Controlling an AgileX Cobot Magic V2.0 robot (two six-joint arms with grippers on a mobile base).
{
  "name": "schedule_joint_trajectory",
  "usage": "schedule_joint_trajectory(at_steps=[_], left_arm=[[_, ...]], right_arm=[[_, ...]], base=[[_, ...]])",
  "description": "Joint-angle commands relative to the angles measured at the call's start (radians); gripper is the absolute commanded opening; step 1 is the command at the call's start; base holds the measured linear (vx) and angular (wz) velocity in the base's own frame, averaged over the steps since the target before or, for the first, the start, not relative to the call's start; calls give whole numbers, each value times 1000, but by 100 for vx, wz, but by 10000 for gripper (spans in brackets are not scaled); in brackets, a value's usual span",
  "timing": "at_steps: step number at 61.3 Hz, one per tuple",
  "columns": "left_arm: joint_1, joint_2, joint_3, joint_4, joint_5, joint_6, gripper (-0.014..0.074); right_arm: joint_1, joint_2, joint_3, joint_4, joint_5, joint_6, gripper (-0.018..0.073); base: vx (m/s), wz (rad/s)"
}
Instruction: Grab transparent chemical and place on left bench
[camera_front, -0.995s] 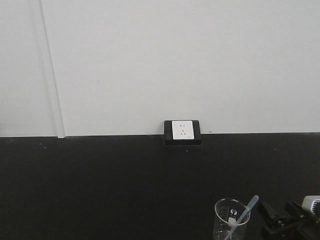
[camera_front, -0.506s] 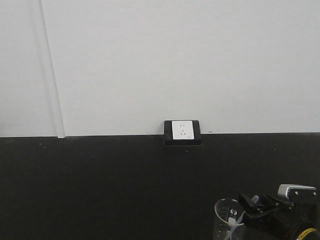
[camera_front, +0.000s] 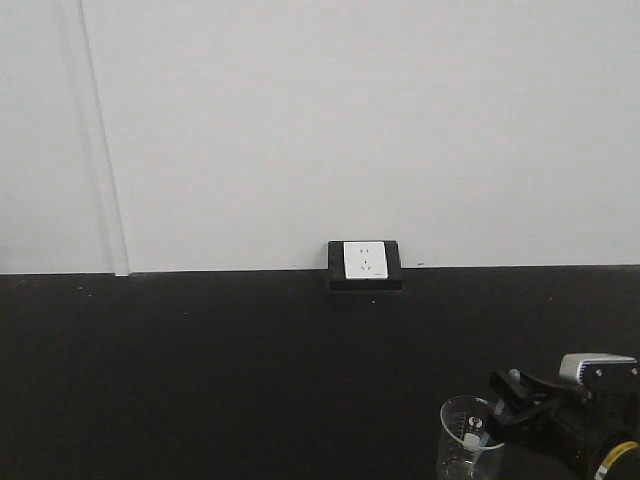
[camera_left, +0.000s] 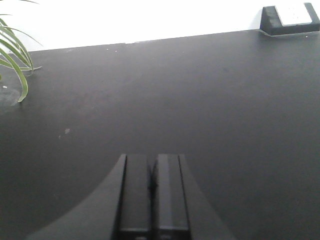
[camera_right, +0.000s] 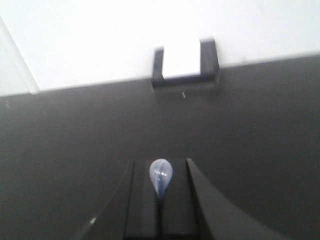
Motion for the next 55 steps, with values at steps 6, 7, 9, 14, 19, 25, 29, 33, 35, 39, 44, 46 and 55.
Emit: schedule_joint_trajectory(at_steps=[6, 7, 9, 14, 19, 25, 29, 33, 35, 39, 44, 46, 55], left_arm=[[-2, -19, 16, -1, -78, -8, -3], [-2, -19, 16, -1, -78, -8, -3], [-2, -19, 16, -1, -78, -8, -3], [-2, -19, 16, -1, -78, -8, -3], [-2, -19, 16, -1, -78, -8, -3], [-2, -19, 16, -1, -78, -8, -3], [-2, -19, 16, -1, -78, -8, -3], [-2, -19, 16, -1, -78, -8, -3], [-2, -19, 16, -1, -78, -8, -3], [-2, -19, 16, -1, -78, -8, -3], [-2, -19, 16, -1, -78, -8, -3], [-2, -19, 16, -1, -78, -8, -3], [-2, -19, 16, -1, -78, -8, -3]], right_arm=[[-2, -244, -23, -44, 51, -5, -7], [-2, -266, -22, -59, 71, -4, -8], [-1, -326, -21, -91, 114, -1, -7], [-1, -485, -20, -207, 255, 47, -6], [-1, -637, -20, -326, 395, 143, -4], [-1, -824, -20, -462, 560, 283, -4], [-1, -931, -20, -571, 674, 371, -4], [-1, -1029, -4, -657, 730, 478, -4], [-1, -1078, 23, -691, 737, 539, -4], [-1, -1146, 82, -743, 732, 615, -4], [-1, -1209, 157, -805, 728, 687, -4], [-1, -1228, 179, -820, 728, 705, -4], [-1, -1294, 245, -825, 708, 730, -4]], base=[[0, 0], [0, 0], [0, 0], [0, 0], [0, 0], [0, 0], [0, 0], [0, 0], [0, 0], [0, 0], [0, 0], [0, 0], [0, 0]])
